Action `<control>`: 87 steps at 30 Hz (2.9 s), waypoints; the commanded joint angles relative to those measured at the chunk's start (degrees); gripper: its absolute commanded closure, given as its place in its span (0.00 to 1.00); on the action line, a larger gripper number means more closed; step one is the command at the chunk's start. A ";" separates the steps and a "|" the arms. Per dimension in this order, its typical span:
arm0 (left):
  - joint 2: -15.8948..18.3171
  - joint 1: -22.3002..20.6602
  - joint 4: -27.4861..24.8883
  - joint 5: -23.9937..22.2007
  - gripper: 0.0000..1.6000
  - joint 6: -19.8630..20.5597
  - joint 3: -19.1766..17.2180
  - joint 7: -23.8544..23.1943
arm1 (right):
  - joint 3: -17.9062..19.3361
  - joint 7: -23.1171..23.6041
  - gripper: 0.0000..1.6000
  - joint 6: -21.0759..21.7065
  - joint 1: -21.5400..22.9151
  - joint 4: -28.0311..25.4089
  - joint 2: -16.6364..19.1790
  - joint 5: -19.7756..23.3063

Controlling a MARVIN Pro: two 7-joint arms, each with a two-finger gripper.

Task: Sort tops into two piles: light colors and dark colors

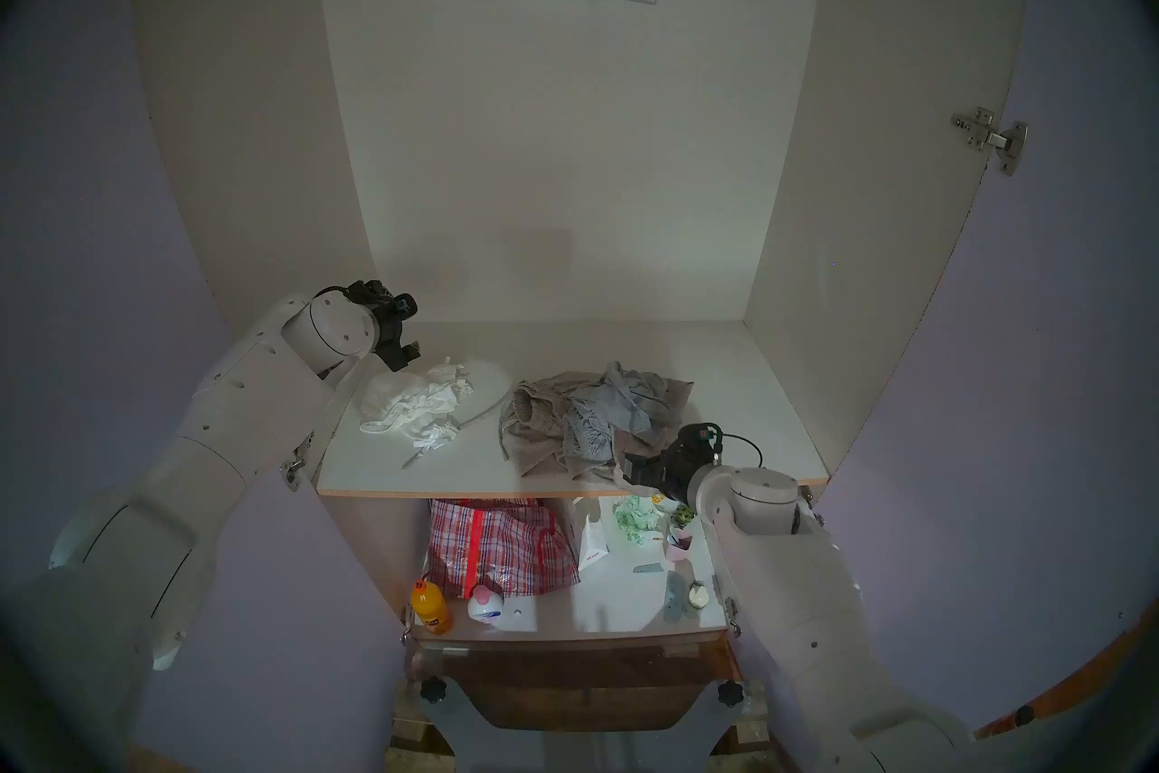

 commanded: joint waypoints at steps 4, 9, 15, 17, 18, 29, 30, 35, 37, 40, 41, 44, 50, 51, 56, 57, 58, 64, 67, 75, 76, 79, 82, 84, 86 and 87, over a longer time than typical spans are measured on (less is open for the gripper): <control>0.01 -2.11 -1.17 -0.12 0.00 0.24 -0.79 0.05 | -3.27 0.27 0.00 -7.78 6.07 1.09 -1.23 -1.87; 0.01 -2.12 -1.18 -0.13 0.00 0.31 -0.76 0.05 | -7.10 -2.03 0.00 -11.90 12.48 12.60 -2.36 -4.35; 0.01 -2.12 -1.16 -0.13 0.00 0.31 -0.75 0.07 | -8.34 -3.90 0.00 -17.53 18.17 23.33 -3.70 -4.24; 0.01 -2.12 -1.17 -0.13 0.00 0.32 -0.75 0.06 | -8.29 -4.90 0.07 -19.30 19.89 26.50 -4.11 -4.36; 0.01 -2.12 -1.17 -0.13 0.00 0.32 -0.75 0.06 | -8.46 -4.86 0.16 -20.03 20.22 27.36 -4.05 -4.56; 0.01 -2.12 -1.15 -0.12 0.00 0.31 -0.73 0.10 | -8.89 -8.08 1.00 -34.50 20.11 30.41 -4.20 -5.85; 0.01 -2.11 -1.14 -0.12 0.00 0.30 -0.73 0.11 | -8.49 -8.09 1.00 -35.05 19.90 29.40 -4.22 -5.42; 0.01 -2.12 -1.15 -0.13 0.00 0.32 -0.73 0.09 | -6.92 -12.25 1.00 -39.02 16.84 21.20 -3.83 -5.91; 0.01 -2.12 -1.15 -0.13 0.00 0.32 -0.73 0.09 | -6.58 -12.75 1.00 -38.69 16.46 20.03 -3.78 -5.78; 0.02 -2.13 -1.17 -0.14 0.00 0.35 -0.73 0.06 | -5.43 -16.12 1.00 -35.02 13.45 13.22 -3.48 -6.51; 0.02 -2.14 -1.19 -0.14 0.00 0.37 -0.73 0.04 | -5.19 -18.70 1.00 -32.56 12.49 10.71 -3.41 -7.21; 0.02 -2.14 -1.18 -0.14 0.00 0.37 -0.73 0.06 | -4.48 -21.11 1.00 -31.27 12.81 8.84 -2.90 -6.78; 0.02 -2.14 -1.19 -0.15 0.00 0.39 -0.73 0.04 | -5.68 -18.87 1.00 -26.87 13.44 7.69 -1.45 -6.69; 0.03 -2.14 -1.20 -0.15 0.00 0.39 -0.73 0.03 | -5.98 -18.62 1.00 -26.08 13.16 7.73 -1.57 -6.73; 0.02 -2.14 -1.19 -0.14 0.00 0.38 -0.73 0.05 | -6.92 -13.54 1.00 -14.16 9.82 5.09 -1.59 -4.31; 0.02 -2.14 -1.18 -0.14 0.00 0.38 -0.73 0.06 | -7.01 -12.27 1.00 -12.93 8.41 3.01 -1.06 -4.09; 0.02 -2.13 -1.17 -0.13 0.00 0.36 -0.72 0.07 | -6.88 -11.21 1.00 -13.45 7.67 2.27 -0.81 -3.61; 0.00 -2.10 -1.10 -0.11 0.00 0.31 -0.70 0.15 | -6.47 -4.52 1.00 -8.49 1.97 -6.27 2.76 -2.03; 0.00 -2.11 -1.12 -0.12 0.00 0.32 -0.71 0.14 | -6.31 -0.38 1.00 -2.89 -1.97 -12.02 5.50 -1.71; 0.03 -2.14 -1.20 -0.15 0.00 0.40 -0.72 0.05 | -7.87 -6.56 1.00 6.41 -4.83 -17.97 4.57 -6.26; 0.03 -2.14 -1.19 -0.15 0.00 0.39 -0.72 0.06 | -8.26 -7.21 1.00 6.38 -3.81 -16.78 4.14 -6.45; 0.02 -2.13 -1.17 -0.14 0.00 0.37 -0.71 0.10 | -8.95 -9.04 1.00 6.73 -0.62 -12.23 2.70 -6.59; 0.01 -2.13 -1.15 -0.14 0.00 0.35 -0.71 0.12 | -9.63 -8.56 0.82 5.44 3.25 -6.23 1.48 -6.44; 0.01 -2.12 -1.13 -0.13 0.00 0.34 -0.71 0.13 | -10.23 -8.12 0.80 4.97 5.74 -2.86 0.86 -6.52; 0.01 -2.11 -1.12 -0.12 0.00 0.33 -0.70 0.15 | -10.56 -8.17 0.00 5.10 7.92 -0.57 0.15 -6.54; 0.00 -2.11 -1.11 -0.12 0.00 0.33 -0.70 0.16 | -10.70 -7.67 0.00 5.03 8.70 0.10 0.04 -6.37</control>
